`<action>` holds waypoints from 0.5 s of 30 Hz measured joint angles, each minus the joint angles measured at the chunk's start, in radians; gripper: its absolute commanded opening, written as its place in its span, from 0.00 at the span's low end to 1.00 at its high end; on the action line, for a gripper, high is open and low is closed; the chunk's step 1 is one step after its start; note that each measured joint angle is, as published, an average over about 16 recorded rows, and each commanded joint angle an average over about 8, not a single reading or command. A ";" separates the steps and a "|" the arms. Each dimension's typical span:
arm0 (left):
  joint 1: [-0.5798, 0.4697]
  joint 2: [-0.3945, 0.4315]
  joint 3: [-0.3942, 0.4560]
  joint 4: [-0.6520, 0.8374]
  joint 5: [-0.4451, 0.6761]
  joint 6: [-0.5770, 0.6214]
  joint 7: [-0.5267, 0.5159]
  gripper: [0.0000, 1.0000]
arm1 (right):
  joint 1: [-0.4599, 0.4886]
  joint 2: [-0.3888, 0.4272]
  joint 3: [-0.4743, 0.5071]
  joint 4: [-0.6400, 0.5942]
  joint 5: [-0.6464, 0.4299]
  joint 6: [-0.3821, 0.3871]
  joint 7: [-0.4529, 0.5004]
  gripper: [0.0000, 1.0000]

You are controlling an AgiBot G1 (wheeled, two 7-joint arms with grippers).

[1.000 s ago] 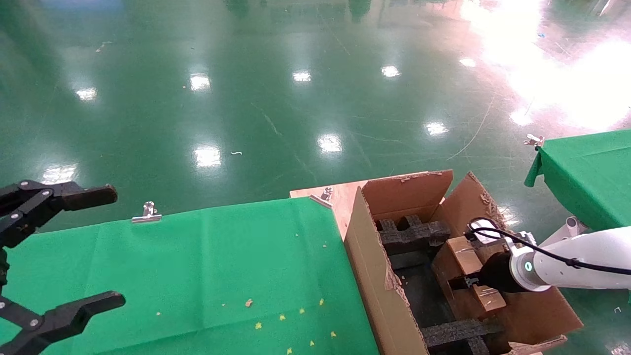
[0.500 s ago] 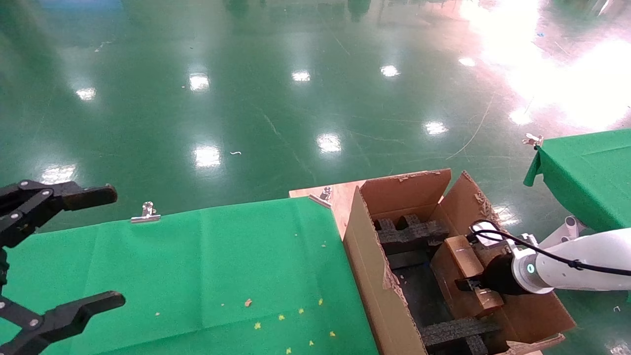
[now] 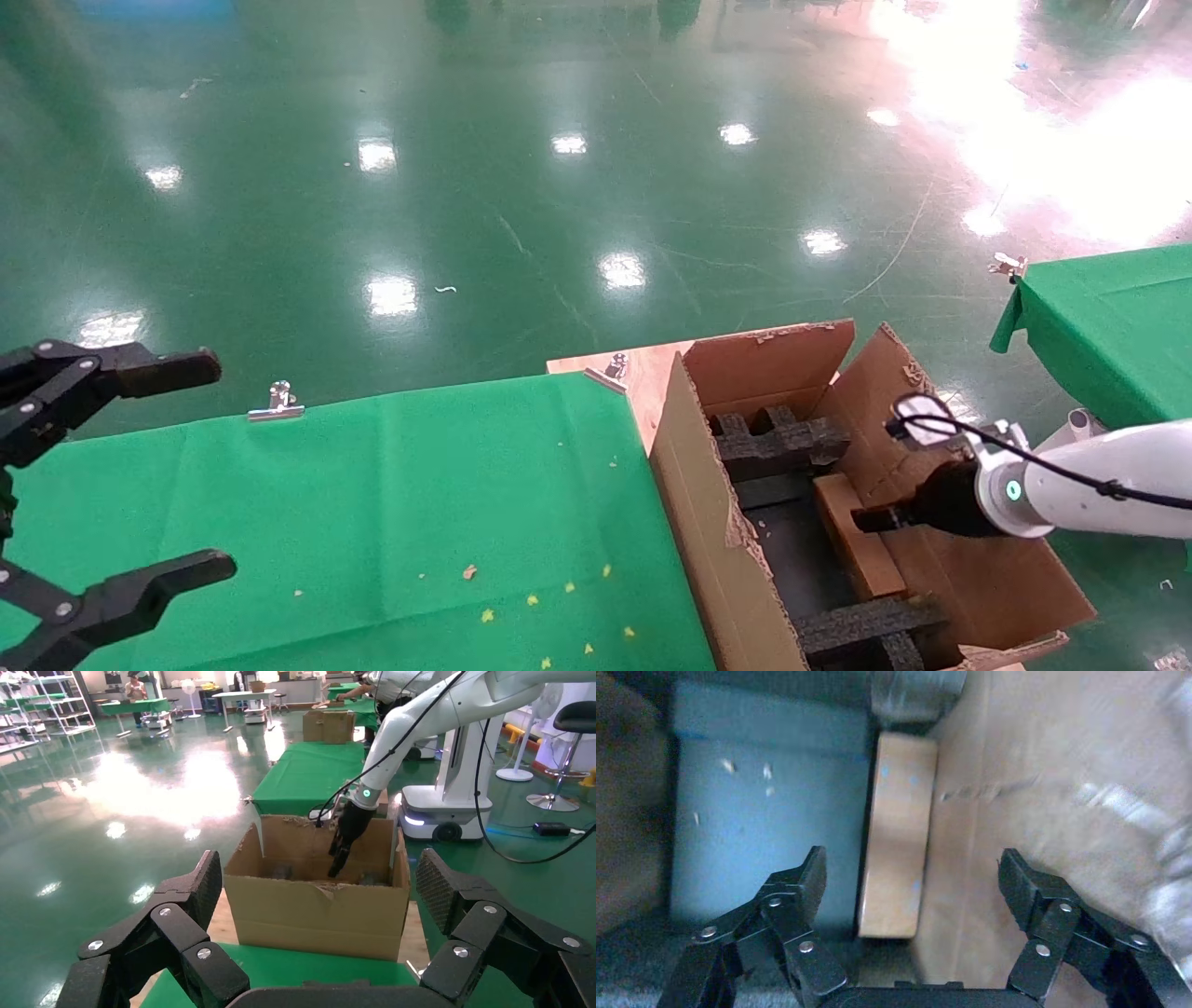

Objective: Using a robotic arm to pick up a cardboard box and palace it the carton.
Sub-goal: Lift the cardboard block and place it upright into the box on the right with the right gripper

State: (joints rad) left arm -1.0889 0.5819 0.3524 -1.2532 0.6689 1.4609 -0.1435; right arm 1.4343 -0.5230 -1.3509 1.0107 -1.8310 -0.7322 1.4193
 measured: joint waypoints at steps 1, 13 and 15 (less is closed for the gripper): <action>0.000 0.000 0.000 0.000 0.000 0.000 0.000 1.00 | 0.009 0.002 0.001 0.015 -0.010 0.001 -0.007 1.00; 0.000 0.000 0.000 0.000 0.000 0.000 0.000 1.00 | 0.122 0.008 0.024 0.236 -0.039 0.048 -0.262 1.00; 0.000 0.000 0.000 0.000 0.000 0.000 0.000 1.00 | 0.136 0.005 0.030 0.265 -0.014 0.059 -0.330 1.00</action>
State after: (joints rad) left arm -1.0889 0.5818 0.3525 -1.2532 0.6689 1.4609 -0.1435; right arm 1.5703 -0.5176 -1.3208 1.2758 -1.8450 -0.6729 1.0897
